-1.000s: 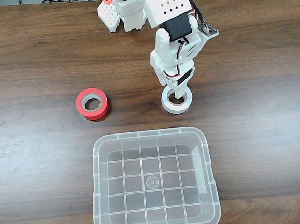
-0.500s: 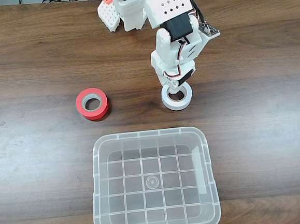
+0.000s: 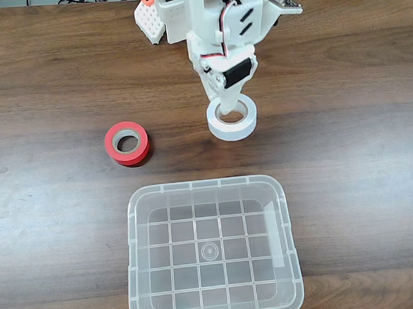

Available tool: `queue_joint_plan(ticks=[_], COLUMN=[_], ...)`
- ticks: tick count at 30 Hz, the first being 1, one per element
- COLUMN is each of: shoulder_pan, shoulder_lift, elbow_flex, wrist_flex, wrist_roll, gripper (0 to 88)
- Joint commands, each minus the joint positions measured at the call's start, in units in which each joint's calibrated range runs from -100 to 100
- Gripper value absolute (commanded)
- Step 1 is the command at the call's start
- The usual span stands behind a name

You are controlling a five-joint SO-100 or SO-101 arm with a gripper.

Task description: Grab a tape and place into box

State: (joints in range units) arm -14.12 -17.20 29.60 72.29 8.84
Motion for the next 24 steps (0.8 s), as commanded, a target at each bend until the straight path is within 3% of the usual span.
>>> queue_joint_plan(ticks=[1, 9, 24], shoulder_pan=[3.81, 7.91, 9.96], shoulder_lift=[-10.23, -4.60, 35.79], elbow_flex=[-13.62, -33.68, -73.19], wrist_flex=[5.19, 7.51, 6.56], wrist_roll=[0.38, 0.49, 0.01], gripper=[3.8, 3.8, 3.8])
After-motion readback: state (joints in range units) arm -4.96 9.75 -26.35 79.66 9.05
